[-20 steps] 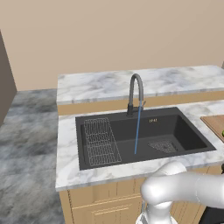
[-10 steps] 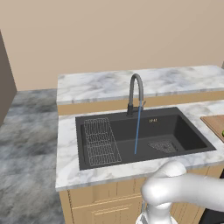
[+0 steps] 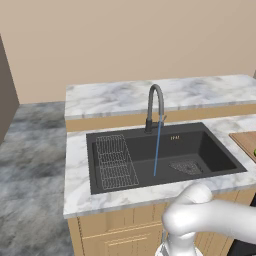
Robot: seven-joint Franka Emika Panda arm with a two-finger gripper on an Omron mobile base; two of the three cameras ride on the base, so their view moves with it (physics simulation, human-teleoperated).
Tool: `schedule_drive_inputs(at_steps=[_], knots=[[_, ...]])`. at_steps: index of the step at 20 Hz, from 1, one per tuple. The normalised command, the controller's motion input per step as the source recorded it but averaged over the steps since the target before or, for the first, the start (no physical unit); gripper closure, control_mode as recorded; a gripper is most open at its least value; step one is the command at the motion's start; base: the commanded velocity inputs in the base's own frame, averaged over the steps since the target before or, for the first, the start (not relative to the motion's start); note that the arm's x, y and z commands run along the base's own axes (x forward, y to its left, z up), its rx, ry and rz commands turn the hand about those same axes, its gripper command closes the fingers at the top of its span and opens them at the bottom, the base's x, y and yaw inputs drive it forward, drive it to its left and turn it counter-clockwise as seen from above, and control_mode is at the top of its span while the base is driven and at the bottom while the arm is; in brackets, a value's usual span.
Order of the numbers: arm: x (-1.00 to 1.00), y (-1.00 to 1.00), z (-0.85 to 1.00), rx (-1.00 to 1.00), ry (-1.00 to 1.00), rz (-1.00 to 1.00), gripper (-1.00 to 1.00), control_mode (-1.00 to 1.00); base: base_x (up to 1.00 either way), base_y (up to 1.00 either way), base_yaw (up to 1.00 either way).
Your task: Pick the kiwi, kiwi from the sink and place them on the cutting board to airdry. Then turn off the sink faucet.
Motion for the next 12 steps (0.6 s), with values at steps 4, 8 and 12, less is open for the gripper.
schedule_drive_inputs(at_steps=[4, 8, 12], knots=[[0.12, -0.16, -0.10, 0.02, 0.01, 0.02, 1.00, -1.00, 0.00, 0.00, 0.00], [0.18, -0.20, -0.09, 0.03, 0.00, 0.03, 1.00, -1.00, 0.00, 0.00, 0.00], [0.20, -0.18, -0.10, 0.03, 0.00, 0.03, 1.00, -1.00, 0.00, 0.00, 0.00]])
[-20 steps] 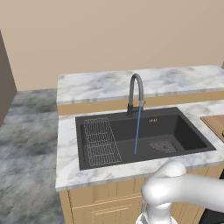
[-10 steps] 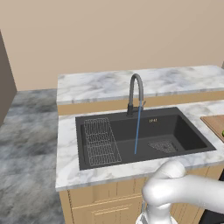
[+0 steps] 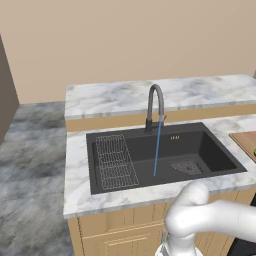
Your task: Pick the kiwi, kiwi from the sink and place them on the cutting board to airdry. Then turn off the sink faucet.
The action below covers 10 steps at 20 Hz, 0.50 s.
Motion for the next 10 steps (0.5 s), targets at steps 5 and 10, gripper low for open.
schedule_drive_inputs(at_steps=[5, 10], knots=[[0.20, -0.16, -0.09, 0.03, 0.01, 0.03, 1.00, -1.00, 0.00, 0.00, 0.00], [0.15, -0.13, -0.22, 0.02, 0.02, 0.03, 1.00, -1.00, 0.00, 0.00, 0.00]])
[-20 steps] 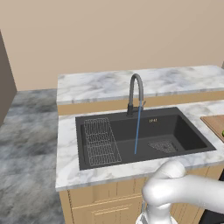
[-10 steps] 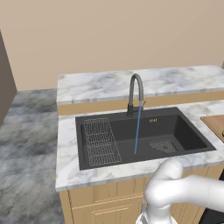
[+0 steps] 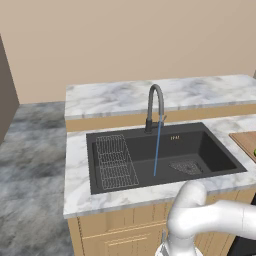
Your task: Pick the kiwi, kiwi from the sink and place them on the cutting board to airdry. Then turn off the sink faucet.
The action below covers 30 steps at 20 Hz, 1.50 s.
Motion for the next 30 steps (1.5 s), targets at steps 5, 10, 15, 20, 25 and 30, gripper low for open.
schedule_drive_inputs(at_steps=[5, 10, 15, 20, 25, 30], knots=[[0.14, -0.10, -0.27, 0.01, 0.01, 0.03, 1.00, -1.00, 0.00, 0.00, 0.00], [0.16, -0.10, -0.18, 0.01, 0.00, 0.03, 1.00, -1.00, 0.00, 0.00, 0.00], [0.16, -0.12, -0.15, 0.01, 0.00, 0.03, 1.00, -1.00, 0.00, 0.00, 0.00], [0.08, -0.05, -0.20, 0.00, 0.00, 0.03, -1.00, -1.00, 0.00, 0.00, 0.00], [-0.11, 0.00, -0.01, 0.00, 0.02, 0.03, -1.00, -1.00, 0.00, 0.00, 0.00], [-0.19, 0.06, 0.10, 0.00, 0.01, 0.04, -1.00, -1.00, 0.00, 0.00, 0.00]])
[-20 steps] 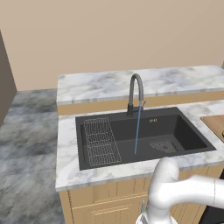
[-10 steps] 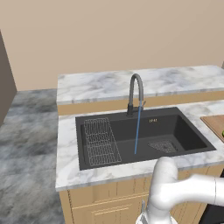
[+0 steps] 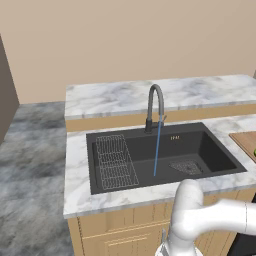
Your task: Pick the kiwi, kiwi from the sink and place them on the cutting board to airdry. Then turn off the sink faucet.
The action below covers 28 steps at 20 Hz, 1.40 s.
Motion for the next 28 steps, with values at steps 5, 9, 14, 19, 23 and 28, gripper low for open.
schedule_drive_inputs(at_steps=[5, 9, 14, 19, 23, 28], knots=[[-0.15, 0.23, 0.23, 0.00, 0.00, 0.06, -1.00, -1.00, 0.00, 0.00, 0.00], [-0.35, 0.51, 0.52, -0.02, -0.04, 0.06, -1.00, -1.00, 0.00, 0.00, 0.00], [-0.34, 0.81, 0.51, -0.13, -0.08, 0.08, -1.00, -1.00, 0.00, 0.00, 0.00], [-0.38, 0.78, 0.51, -0.18, -0.04, 0.17, -1.00, -1.00, 0.00, 0.00, 0.00], [-0.65, 0.76, 0.24, -0.14, -0.10, 0.21, -1.00, -1.00, 0.00, 0.00, 0.00], [-0.61, 0.63, 0.27, -0.09, -0.28, 0.12, -1.00, -1.00, 0.00, 0.00, 0.00]])
